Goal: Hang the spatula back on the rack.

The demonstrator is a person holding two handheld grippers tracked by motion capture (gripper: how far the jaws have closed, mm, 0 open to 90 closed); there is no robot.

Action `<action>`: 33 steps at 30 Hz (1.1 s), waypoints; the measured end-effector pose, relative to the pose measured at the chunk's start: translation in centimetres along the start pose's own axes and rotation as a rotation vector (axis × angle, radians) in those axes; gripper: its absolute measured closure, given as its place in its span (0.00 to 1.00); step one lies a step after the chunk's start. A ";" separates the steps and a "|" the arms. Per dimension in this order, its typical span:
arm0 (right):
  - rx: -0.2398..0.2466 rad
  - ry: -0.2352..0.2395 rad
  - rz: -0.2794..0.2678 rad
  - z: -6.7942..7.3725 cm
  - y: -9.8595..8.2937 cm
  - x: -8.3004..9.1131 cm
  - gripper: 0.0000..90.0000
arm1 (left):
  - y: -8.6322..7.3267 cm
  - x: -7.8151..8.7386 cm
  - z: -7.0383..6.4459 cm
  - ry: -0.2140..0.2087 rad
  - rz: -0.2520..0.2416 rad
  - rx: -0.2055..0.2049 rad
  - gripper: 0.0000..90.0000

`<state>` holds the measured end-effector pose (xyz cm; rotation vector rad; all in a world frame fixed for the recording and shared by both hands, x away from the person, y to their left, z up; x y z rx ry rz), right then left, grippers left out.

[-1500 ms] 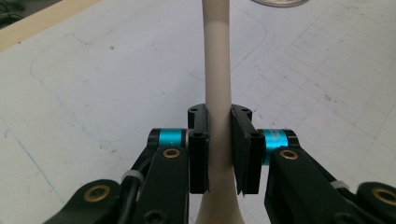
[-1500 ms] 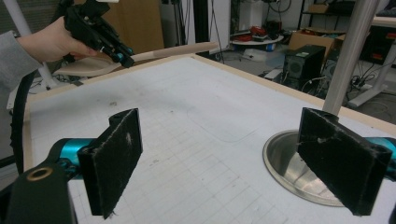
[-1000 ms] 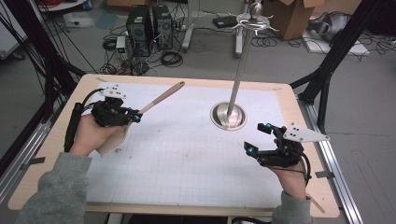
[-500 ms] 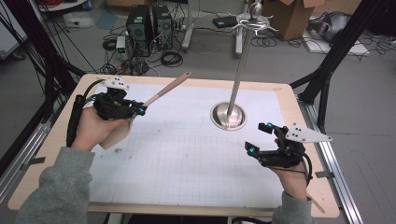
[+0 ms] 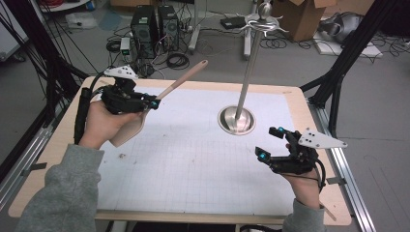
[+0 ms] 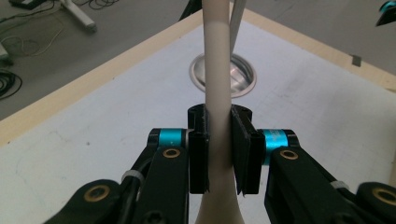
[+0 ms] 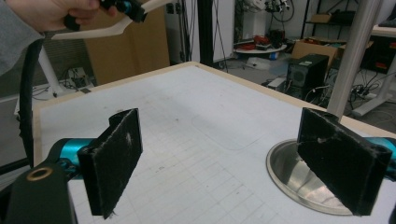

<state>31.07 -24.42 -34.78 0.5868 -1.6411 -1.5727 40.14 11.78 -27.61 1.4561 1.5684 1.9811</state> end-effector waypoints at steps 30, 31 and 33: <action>-0.011 0.007 -0.026 -0.1 0.1 0.8 0.15 | 6.2 1.0 -2.4 0.027 -0.065 -0.065 0.87; -0.012 0.008 -0.027 -0.1 0.1 0.8 0.15 | 6.4 1.1 -2.5 0.028 -0.069 -0.064 0.87; -0.013 0.006 -0.027 -0.1 0.1 0.9 0.15 | 6.7 1.3 -2.7 0.026 -0.075 -0.062 0.86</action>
Point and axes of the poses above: each handheld gripper's, and its own axes: x roughly backward along the jaws, y roughly out of its top, z roughly to its left, the point moved 7 cm from there along -x, roughly forward along the jaws, and after that the axes turned 1 degree about z, right-handed, at the moved point
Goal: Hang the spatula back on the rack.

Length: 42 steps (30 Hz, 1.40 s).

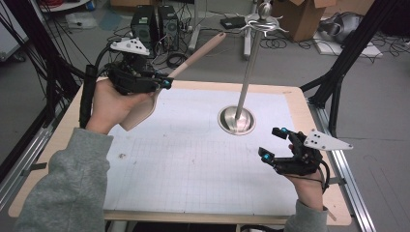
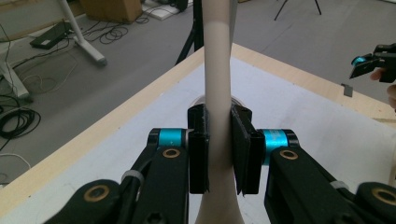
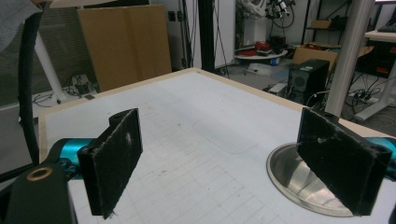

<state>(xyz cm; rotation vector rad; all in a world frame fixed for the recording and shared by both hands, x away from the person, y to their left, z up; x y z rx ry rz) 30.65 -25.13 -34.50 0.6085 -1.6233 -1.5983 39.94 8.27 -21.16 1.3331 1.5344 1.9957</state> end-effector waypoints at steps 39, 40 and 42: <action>-0.002 0.000 -0.001 0.1 -0.2 0.6 0.15 | 1.9 -1.9 -1.7 -0.033 -0.048 -0.010 0.86; -0.002 0.000 -0.001 0.1 -0.2 0.6 0.15 | 1.8 -1.9 -1.7 -0.033 -0.047 -0.009 0.86; -0.004 -0.002 -0.005 0.1 -0.2 0.7 0.15 | 1.9 -2.0 -1.7 -0.034 -0.050 -0.013 0.86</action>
Point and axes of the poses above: each handheld gripper's, and its own axes: x roughly backward along the jaws, y roughly out of its top, z roughly to its left, the point moved 7 cm from there along -x, roughly forward along the jaws, and after that the axes turned 1 degree about z, right-handed, at the moved point
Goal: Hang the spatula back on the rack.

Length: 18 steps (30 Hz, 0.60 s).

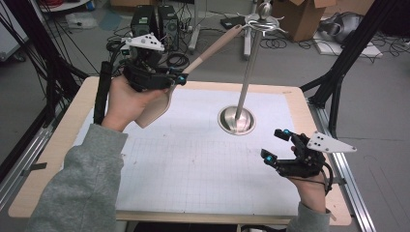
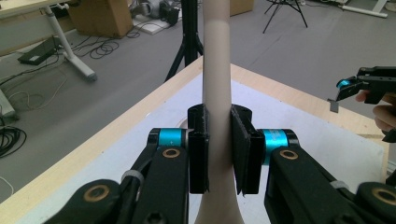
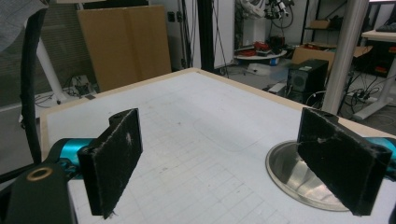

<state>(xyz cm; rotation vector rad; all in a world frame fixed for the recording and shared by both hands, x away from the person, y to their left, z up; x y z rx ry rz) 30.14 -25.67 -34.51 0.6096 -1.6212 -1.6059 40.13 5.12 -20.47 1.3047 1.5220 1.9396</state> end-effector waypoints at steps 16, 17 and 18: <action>-0.001 0.000 0.014 0.1 -0.2 0.1 0.15 | -0.1 -0.1 1.0 0.022 -0.009 0.012 0.86; 0.000 0.000 0.014 0.1 -0.2 0.1 0.15 | -0.1 -0.1 1.0 0.019 -0.008 0.013 0.86; 0.004 -0.002 0.011 0.0 -0.2 0.1 0.15 | -0.2 -0.1 1.0 0.013 -0.009 0.013 0.86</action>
Point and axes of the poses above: each handheld gripper's, and its own axes: x roughly backward along the jaws, y roughly out of its top, z roughly to its left, the point moved 7 cm from there along -x, roughly forward along the jaws, and after that the axes turned 1 degree about z, right-handed, at the moved point
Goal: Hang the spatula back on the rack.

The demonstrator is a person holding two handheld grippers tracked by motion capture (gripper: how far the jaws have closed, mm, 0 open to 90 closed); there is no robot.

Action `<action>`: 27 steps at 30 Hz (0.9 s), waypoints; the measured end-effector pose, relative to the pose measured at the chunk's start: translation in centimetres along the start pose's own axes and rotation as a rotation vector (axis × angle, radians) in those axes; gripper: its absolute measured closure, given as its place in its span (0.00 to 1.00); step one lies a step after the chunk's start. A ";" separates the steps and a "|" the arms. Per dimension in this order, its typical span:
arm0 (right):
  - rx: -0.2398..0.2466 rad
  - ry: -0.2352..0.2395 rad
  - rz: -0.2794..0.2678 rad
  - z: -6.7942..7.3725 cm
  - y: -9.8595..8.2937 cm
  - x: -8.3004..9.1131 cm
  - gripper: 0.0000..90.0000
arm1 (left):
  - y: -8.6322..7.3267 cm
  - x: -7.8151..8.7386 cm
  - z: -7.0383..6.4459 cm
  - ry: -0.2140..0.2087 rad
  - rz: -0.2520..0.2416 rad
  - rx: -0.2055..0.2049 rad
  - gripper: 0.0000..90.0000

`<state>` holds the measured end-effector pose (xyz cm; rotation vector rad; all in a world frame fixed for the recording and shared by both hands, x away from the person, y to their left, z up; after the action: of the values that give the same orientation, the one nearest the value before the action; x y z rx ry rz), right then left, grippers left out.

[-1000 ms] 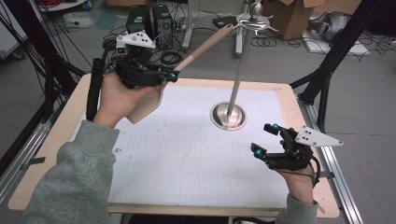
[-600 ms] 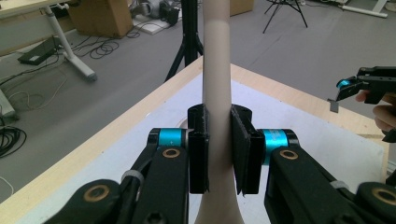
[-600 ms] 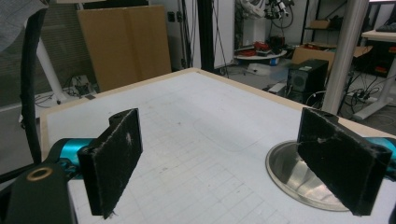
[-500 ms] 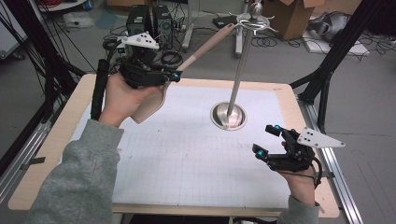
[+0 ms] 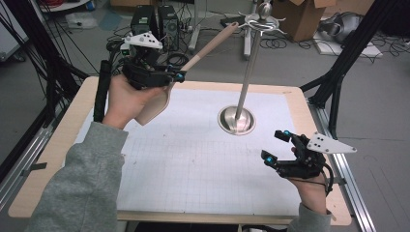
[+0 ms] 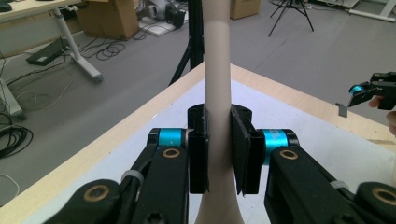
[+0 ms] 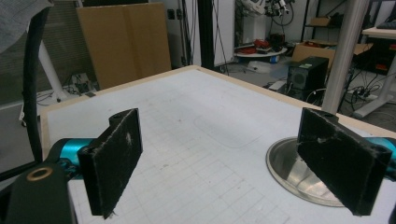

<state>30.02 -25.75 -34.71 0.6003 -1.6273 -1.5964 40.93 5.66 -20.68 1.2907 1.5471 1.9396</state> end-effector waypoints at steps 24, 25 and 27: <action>-0.007 -0.005 0.021 0.1 -0.4 0.1 0.15 | -1.4 -3.3 -0.1 -0.062 -0.010 0.017 0.86; -0.006 -0.007 0.020 0.1 -0.4 0.2 0.15 | -1.4 -3.5 -0.2 -0.065 -0.013 0.022 0.86; -0.006 -0.009 0.020 0.1 -0.4 0.3 0.15 | -1.6 -3.9 -0.2 -0.068 -0.009 0.024 0.86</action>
<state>29.73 -25.95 -35.05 0.5730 -1.6293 -1.5907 42.45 3.24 -23.82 1.3430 1.5453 1.8577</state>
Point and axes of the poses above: each handheld gripper's, and its own axes: x roughly backward along the jaws, y roughly out of its top, z roughly to its left, the point moved 7 cm from there along -x, roughly forward along the jaws, and after that the axes turned 1 degree about z, right-handed, at the moved point
